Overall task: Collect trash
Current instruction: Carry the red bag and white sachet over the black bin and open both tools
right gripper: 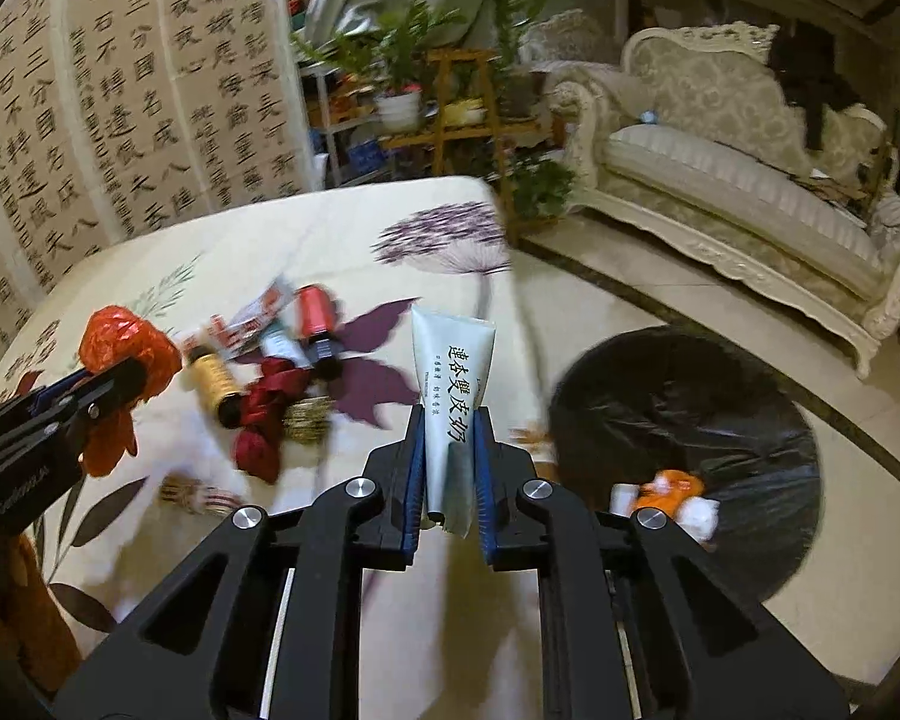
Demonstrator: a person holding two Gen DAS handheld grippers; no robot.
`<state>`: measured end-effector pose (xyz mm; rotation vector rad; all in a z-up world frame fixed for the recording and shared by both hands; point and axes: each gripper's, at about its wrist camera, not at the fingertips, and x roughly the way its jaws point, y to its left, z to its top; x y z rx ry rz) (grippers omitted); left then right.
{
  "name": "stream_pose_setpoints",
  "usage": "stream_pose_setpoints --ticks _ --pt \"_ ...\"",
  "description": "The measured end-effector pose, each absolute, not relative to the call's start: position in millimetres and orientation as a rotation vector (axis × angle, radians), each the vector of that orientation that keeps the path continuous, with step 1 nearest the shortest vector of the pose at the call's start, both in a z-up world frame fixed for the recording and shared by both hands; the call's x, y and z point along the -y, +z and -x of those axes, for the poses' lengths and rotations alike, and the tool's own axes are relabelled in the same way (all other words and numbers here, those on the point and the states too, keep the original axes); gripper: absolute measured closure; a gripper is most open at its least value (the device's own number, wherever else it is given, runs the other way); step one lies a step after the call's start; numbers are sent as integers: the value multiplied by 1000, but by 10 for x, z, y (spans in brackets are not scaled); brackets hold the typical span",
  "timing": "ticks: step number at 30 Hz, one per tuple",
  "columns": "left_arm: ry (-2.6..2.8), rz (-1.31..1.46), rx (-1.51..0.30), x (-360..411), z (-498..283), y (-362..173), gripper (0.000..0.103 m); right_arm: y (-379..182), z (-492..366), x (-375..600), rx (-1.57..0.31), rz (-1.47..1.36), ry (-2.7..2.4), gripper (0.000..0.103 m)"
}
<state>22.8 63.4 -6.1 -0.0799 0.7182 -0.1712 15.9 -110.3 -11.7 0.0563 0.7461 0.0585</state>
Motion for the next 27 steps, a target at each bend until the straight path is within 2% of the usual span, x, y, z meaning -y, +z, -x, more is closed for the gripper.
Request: stream_pose_setpoints --ticks 14,27 --pt "-368 0 -739 571 -246 -137 64 -270 17 2178 -727 -130 -166 89" --pt "-395 -88 -785 1245 -425 -343 64 -552 -70 2712 -758 -196 -218 88"
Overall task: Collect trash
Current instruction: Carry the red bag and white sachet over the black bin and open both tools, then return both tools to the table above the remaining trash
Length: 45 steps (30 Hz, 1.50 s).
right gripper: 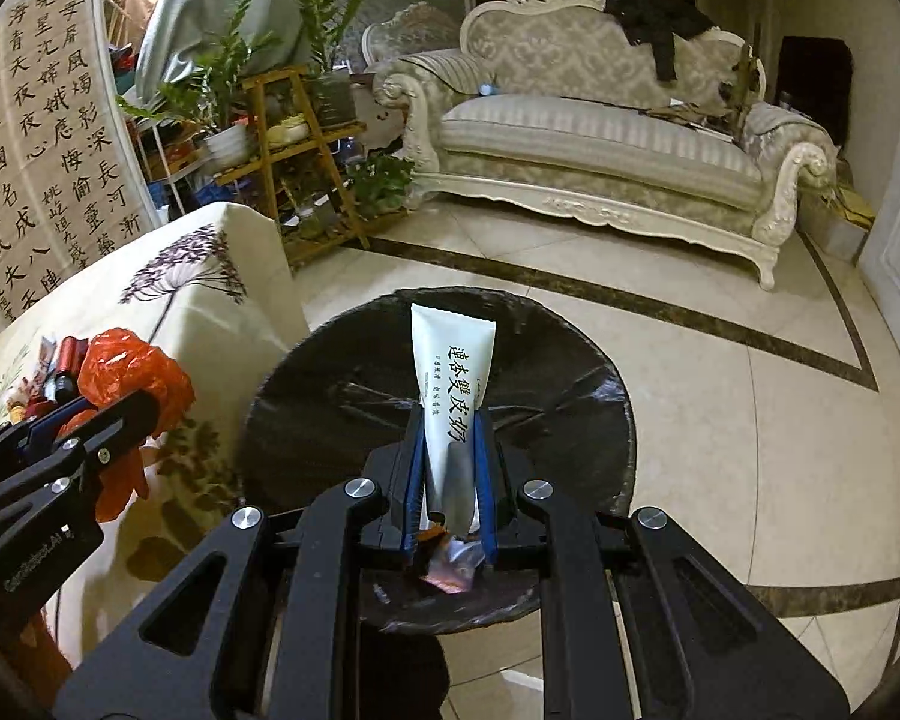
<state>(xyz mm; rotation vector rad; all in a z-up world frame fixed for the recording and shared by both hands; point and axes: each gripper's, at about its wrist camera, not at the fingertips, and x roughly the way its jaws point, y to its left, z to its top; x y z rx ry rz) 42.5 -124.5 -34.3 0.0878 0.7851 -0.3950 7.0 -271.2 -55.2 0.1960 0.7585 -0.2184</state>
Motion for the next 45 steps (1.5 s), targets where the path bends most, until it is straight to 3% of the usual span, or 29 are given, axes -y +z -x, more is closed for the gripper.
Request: stream_pose_setpoints --ticks 9,11,14,23,25,27,45 --pt "-387 -134 -805 1458 -543 -425 63 -664 -176 2869 -776 -214 -223 85" --pt "-394 -145 -817 1480 -556 -446 58 -671 -178 2895 -774 -226 -220 78" --pt "-390 -146 -821 1492 -570 -441 47 -675 -191 2898 -774 -230 -220 78" --pt "-369 -124 -796 1423 -539 -369 31 -632 -143 2887 -771 -226 -231 76" --pt "-362 -123 -786 1373 -523 -333 30 -616 -116 2859 -769 -226 -230 75" --pt "-355 -123 -778 1309 -494 -299 29 -588 -91 2818 -764 -226 -226 66" --pt "-220 -95 -750 334 -192 -169 28 -432 2 1897 -767 -177 -38 63"
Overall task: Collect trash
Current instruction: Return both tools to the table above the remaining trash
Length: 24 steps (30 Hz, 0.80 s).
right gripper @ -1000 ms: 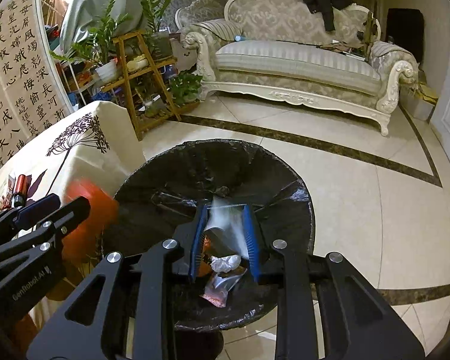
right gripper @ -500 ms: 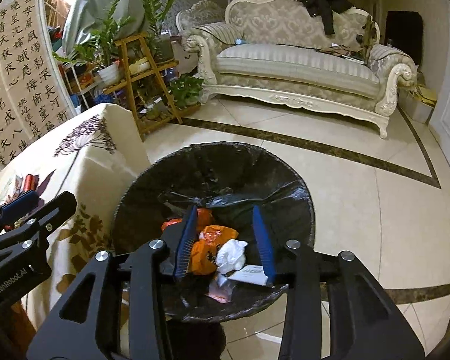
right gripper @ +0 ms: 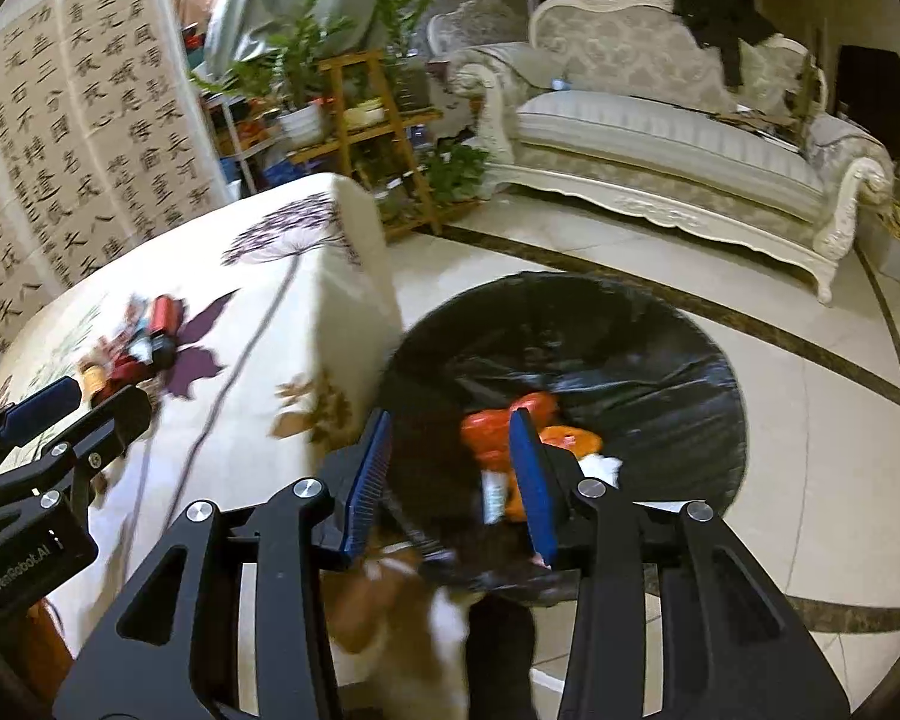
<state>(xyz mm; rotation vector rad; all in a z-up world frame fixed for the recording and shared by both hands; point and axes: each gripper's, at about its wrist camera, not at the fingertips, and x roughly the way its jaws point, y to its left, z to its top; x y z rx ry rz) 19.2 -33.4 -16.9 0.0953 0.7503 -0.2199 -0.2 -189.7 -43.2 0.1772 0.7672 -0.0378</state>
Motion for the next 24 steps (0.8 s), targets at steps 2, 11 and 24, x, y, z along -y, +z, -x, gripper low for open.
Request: stream_pose_setpoints --ticks 2,11,24 --pt "-197 -91 -755 206 -146 -189 28 -422 29 1798 -769 -172 -19 63" --pt "-106 -60 -782 -276 79 -279 28 -357 114 1449 -767 -137 46 62" --pt "-22 -43 -868 -618 54 -507 28 -345 116 1325 -770 -129 69 62"
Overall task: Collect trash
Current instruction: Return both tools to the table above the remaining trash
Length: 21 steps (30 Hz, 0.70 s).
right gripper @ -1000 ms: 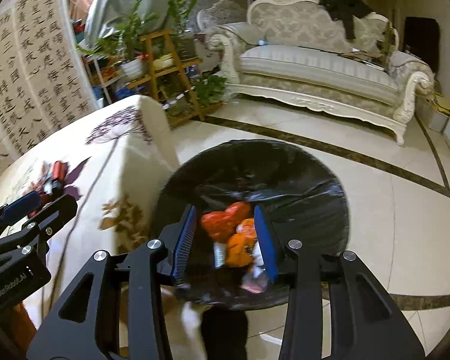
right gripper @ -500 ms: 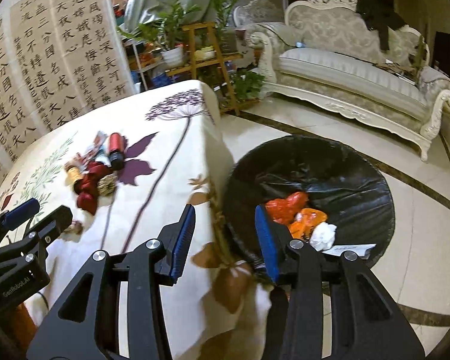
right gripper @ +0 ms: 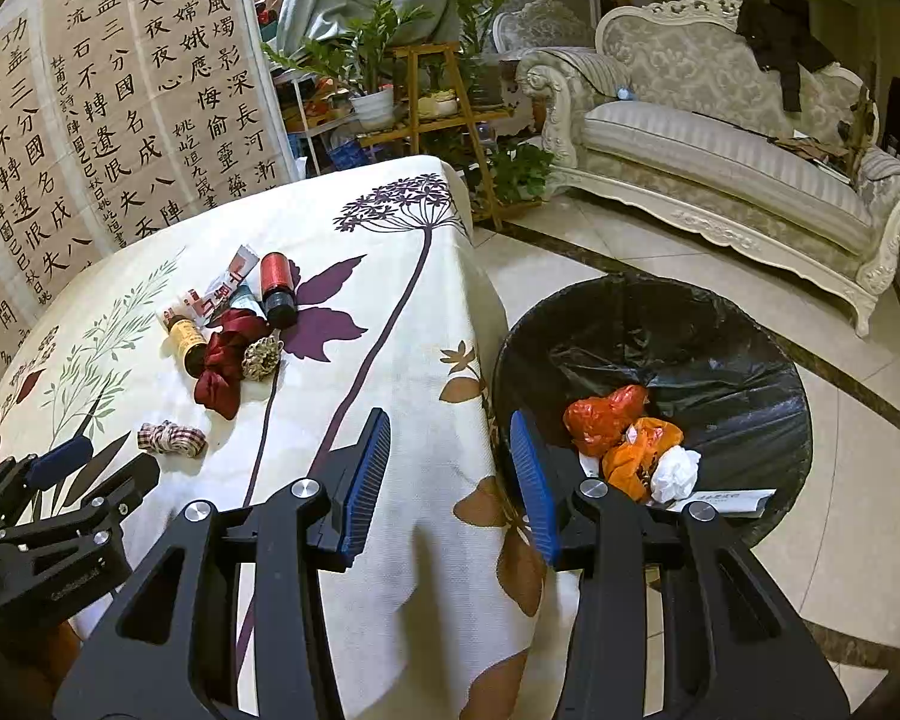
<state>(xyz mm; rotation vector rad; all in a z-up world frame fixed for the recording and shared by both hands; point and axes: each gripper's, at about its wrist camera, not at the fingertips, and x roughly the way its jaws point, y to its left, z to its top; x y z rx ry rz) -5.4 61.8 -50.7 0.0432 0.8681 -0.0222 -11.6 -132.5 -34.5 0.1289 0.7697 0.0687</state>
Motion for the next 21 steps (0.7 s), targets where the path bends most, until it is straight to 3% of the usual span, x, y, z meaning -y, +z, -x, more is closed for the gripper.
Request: stream_pose_setpoints --ticks 21 --pt "63 10 -947 -876 -347 -567 28 -398 -49 1345 -794 -134 80 62"
